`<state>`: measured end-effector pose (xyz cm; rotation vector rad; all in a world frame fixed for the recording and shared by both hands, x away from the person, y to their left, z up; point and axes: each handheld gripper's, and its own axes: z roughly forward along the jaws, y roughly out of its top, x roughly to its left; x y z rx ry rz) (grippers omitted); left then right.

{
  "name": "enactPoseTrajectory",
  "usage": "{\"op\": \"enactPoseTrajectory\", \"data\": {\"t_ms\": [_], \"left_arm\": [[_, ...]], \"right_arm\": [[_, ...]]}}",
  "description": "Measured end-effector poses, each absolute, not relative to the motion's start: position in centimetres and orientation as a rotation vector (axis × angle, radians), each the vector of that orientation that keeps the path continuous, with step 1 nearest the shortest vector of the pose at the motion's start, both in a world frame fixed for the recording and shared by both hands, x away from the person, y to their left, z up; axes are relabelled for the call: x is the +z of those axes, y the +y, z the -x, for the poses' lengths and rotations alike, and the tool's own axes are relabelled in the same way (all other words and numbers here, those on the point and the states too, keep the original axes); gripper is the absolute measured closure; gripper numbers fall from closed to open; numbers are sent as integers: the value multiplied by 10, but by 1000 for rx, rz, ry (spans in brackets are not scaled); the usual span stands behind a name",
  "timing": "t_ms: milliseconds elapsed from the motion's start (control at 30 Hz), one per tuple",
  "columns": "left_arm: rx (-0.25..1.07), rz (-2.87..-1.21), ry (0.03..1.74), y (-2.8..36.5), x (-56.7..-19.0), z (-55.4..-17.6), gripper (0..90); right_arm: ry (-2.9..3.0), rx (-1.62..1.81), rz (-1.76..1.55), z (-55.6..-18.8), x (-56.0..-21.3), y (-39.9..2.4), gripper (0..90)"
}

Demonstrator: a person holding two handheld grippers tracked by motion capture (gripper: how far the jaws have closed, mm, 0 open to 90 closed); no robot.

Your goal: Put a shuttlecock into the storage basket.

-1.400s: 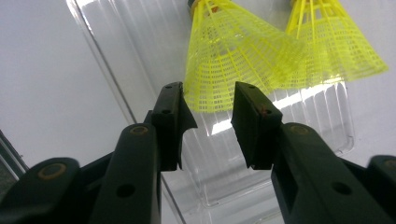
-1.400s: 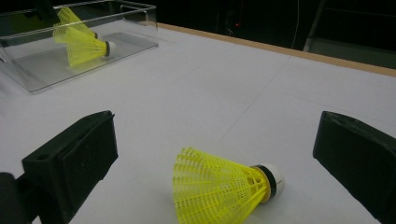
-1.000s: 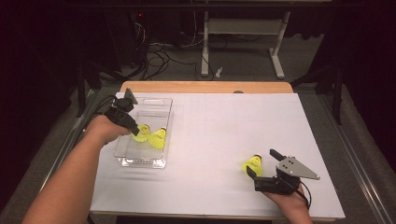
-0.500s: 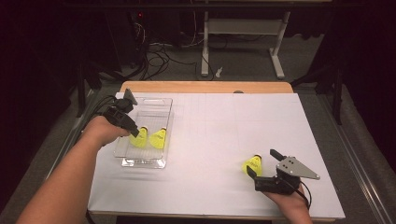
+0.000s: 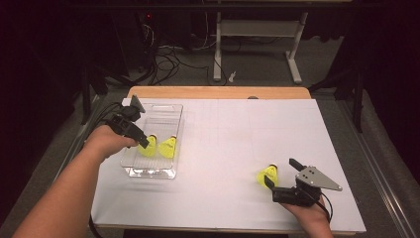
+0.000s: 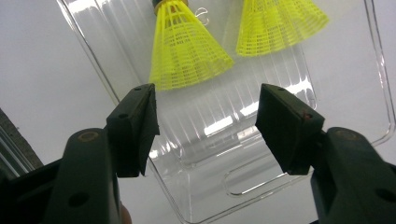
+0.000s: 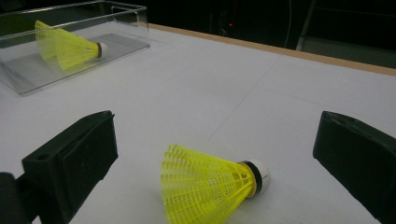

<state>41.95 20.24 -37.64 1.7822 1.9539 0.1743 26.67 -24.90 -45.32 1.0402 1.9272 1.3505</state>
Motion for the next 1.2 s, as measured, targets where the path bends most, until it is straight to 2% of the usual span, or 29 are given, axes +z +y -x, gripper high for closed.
{"op": "enactPoseTrajectory", "data": {"t_ms": [100, 633, 900, 1200], "left_arm": [[143, -1834, 1940, 205, -373, -416, 377], [102, -1860, 1910, 201, -376, -408, 187], [94, -1898, 1905, 194, -384, -407, 17], [79, -1938, 1891, 183, -388, -403, 8]], "right_arm": [[1924, 1351, -1042, -267, -453, -249, 4], [1912, 1348, -1059, -267, -454, -254, 4], [1906, 1341, -1071, -268, -455, -257, 4], [1909, 1335, -1069, -269, -456, -258, 4]]}}
